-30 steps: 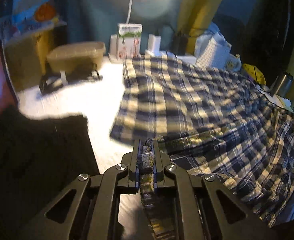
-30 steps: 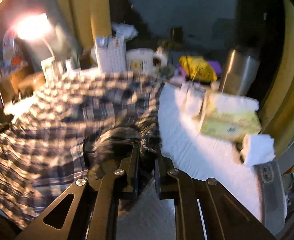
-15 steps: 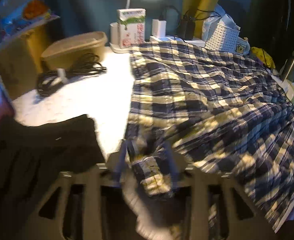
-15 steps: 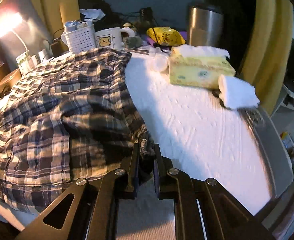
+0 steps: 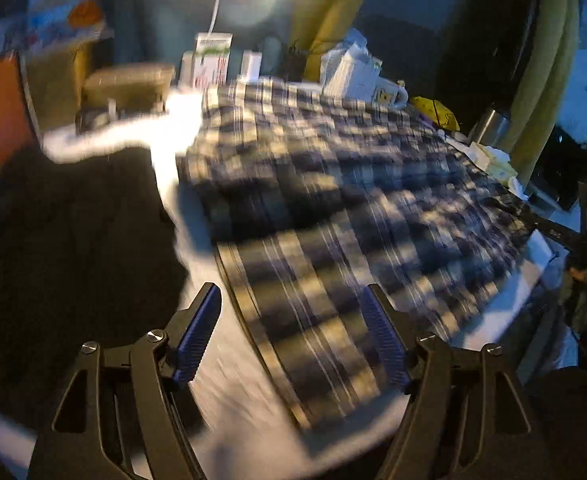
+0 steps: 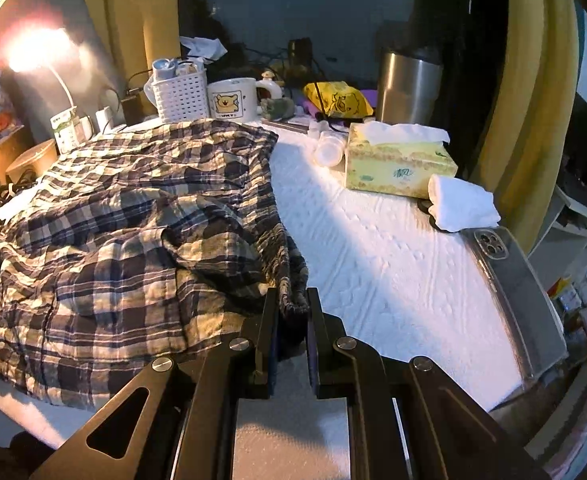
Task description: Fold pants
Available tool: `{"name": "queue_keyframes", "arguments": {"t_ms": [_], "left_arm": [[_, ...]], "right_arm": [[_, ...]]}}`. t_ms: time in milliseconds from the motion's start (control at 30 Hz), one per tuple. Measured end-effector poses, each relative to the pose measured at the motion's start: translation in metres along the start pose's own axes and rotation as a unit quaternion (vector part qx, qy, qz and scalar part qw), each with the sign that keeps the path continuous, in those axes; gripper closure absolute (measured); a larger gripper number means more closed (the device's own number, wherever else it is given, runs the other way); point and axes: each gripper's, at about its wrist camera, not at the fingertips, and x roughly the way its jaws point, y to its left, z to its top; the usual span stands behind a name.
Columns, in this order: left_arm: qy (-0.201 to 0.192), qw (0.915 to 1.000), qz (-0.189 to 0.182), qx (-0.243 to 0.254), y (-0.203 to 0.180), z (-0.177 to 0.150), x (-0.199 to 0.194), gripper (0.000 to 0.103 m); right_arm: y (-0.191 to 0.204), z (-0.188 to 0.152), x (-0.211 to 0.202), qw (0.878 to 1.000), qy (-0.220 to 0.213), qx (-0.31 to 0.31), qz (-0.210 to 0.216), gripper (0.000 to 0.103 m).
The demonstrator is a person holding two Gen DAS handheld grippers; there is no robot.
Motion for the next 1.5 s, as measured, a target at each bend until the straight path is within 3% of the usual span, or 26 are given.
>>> {"name": "queue_keyframes", "arguments": {"t_ms": [67, 167, 233, 267, 333, 400, 533, 733, 800, 933, 967, 1000, 1067, 1167, 1300, 1500], "left_arm": [[0.014, 0.9998, -0.003, -0.013, -0.003, -0.018, 0.002, 0.03], [0.006, 0.9997, 0.012, -0.019, -0.007, -0.032, 0.001, 0.03], [0.0, 0.9996, 0.016, -0.022, -0.012, -0.038, -0.001, 0.031], [-0.005, 0.9996, 0.023, -0.015, -0.016, -0.04, -0.001, 0.032], [-0.012, 0.9991, 0.041, 0.0, -0.022, -0.045, -0.001, 0.05], [-0.019, 0.9981, 0.057, 0.01, -0.024, -0.048, -0.001, 0.093], [-0.028, 0.9985, 0.046, 0.004, -0.021, -0.048, -0.009, 0.097], [-0.041, 0.9977, 0.054, -0.001, -0.007, -0.045, -0.043, 0.097], [-0.026, 0.9981, 0.055, -0.004, 0.0, -0.048, -0.046, 0.096], [-0.001, 0.9984, 0.053, -0.019, 0.001, -0.051, -0.039, 0.085], [-0.003, 0.9985, 0.052, -0.018, 0.0, -0.05, -0.04, 0.069], [-0.012, 0.9988, 0.046, -0.013, -0.002, -0.05, -0.043, 0.046], [-0.04, 0.9985, 0.037, 0.004, -0.01, -0.048, -0.053, 0.035], [-0.051, 0.997, 0.028, 0.051, -0.026, -0.05, -0.057, 0.035], [-0.019, 0.9955, 0.01, 0.093, -0.042, -0.063, -0.043, 0.035], [0.006, 0.994, 0.026, 0.106, -0.036, -0.075, -0.027, 0.035]], "right_arm": [[0.002, -0.003, -0.002, 1.0, -0.001, -0.003, -0.011, 0.087], [0.003, -0.009, -0.007, 1.0, -0.008, 0.003, -0.009, 0.07], [0.002, -0.013, -0.01, 1.0, -0.012, 0.011, -0.007, 0.029], [0.001, -0.014, -0.014, 1.0, -0.02, 0.014, -0.006, 0.028], [0.002, -0.017, -0.021, 1.0, -0.028, 0.01, -0.007, 0.028], [0.004, -0.02, -0.027, 0.999, -0.034, -0.001, -0.012, 0.028], [0.003, -0.025, -0.035, 0.999, -0.039, -0.012, -0.016, 0.028], [-0.001, -0.03, -0.041, 0.999, -0.044, -0.017, -0.023, 0.028], [-0.005, -0.031, -0.04, 0.999, -0.043, -0.016, -0.028, 0.028], [-0.012, -0.034, -0.037, 0.999, -0.036, -0.006, -0.027, 0.028], [-0.013, -0.035, -0.037, 0.999, -0.035, -0.005, -0.025, 0.028], [-0.012, -0.036, -0.038, 0.999, -0.034, -0.004, -0.024, 0.028], [-0.01, -0.036, -0.039, 0.999, -0.034, -0.007, -0.02, 0.028], [-0.007, -0.036, -0.04, 0.999, -0.035, -0.011, -0.016, 0.028], [-0.003, -0.036, -0.04, 0.999, -0.035, -0.013, -0.01, 0.028], [0.001, -0.036, -0.038, 0.999, -0.032, -0.018, -0.005, 0.028]]}}
